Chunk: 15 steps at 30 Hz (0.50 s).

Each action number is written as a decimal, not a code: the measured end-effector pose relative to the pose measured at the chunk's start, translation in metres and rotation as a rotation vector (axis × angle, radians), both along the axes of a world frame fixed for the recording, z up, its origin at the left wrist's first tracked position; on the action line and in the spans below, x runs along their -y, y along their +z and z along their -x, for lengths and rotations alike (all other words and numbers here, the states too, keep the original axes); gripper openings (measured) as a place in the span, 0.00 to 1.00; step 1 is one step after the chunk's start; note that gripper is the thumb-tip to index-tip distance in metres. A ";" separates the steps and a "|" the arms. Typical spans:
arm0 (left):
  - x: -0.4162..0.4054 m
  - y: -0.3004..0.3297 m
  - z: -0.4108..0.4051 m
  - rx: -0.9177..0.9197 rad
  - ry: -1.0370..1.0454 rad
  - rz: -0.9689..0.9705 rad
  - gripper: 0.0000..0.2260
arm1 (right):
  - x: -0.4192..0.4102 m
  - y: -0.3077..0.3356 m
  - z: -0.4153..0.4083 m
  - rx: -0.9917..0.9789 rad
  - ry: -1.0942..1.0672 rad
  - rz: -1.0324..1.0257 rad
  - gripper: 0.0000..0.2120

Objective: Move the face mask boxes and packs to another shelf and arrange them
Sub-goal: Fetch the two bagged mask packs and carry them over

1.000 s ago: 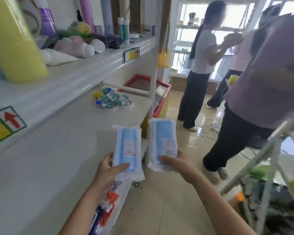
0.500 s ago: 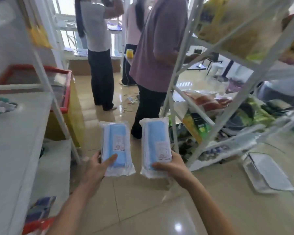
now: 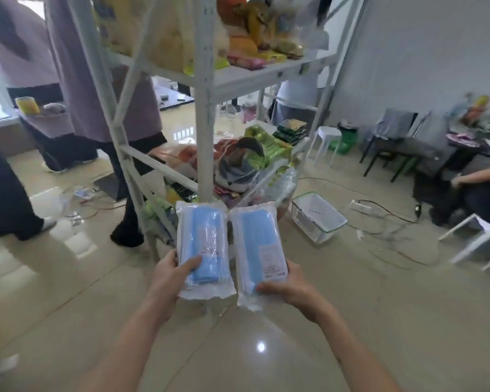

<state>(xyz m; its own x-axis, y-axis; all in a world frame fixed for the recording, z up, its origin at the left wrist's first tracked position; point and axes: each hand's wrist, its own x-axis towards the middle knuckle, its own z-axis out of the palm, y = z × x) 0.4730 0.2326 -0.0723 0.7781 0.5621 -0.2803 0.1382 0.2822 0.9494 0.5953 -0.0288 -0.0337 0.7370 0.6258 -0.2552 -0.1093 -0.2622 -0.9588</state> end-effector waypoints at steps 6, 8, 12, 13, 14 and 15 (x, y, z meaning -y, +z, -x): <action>0.090 0.000 -0.107 -0.007 -0.143 -0.021 0.14 | 0.103 -0.007 -0.054 -0.028 -0.217 -0.001 0.30; 0.114 0.000 -0.138 -0.009 -0.197 -0.019 0.14 | 0.131 -0.008 -0.067 -0.032 -0.285 -0.002 0.31; 0.150 -0.001 -0.195 -0.035 -0.310 -0.020 0.17 | 0.173 -0.012 -0.091 -0.054 -0.410 -0.025 0.31; 0.156 -0.002 -0.210 -0.033 -0.338 -0.011 0.17 | 0.181 -0.013 -0.098 -0.059 -0.440 -0.029 0.31; 0.162 -0.002 -0.225 -0.029 -0.364 -0.005 0.17 | 0.189 -0.015 -0.104 -0.062 -0.473 -0.034 0.31; 0.168 -0.001 -0.241 -0.027 -0.388 -0.009 0.17 | 0.197 -0.015 -0.112 -0.061 -0.510 -0.039 0.30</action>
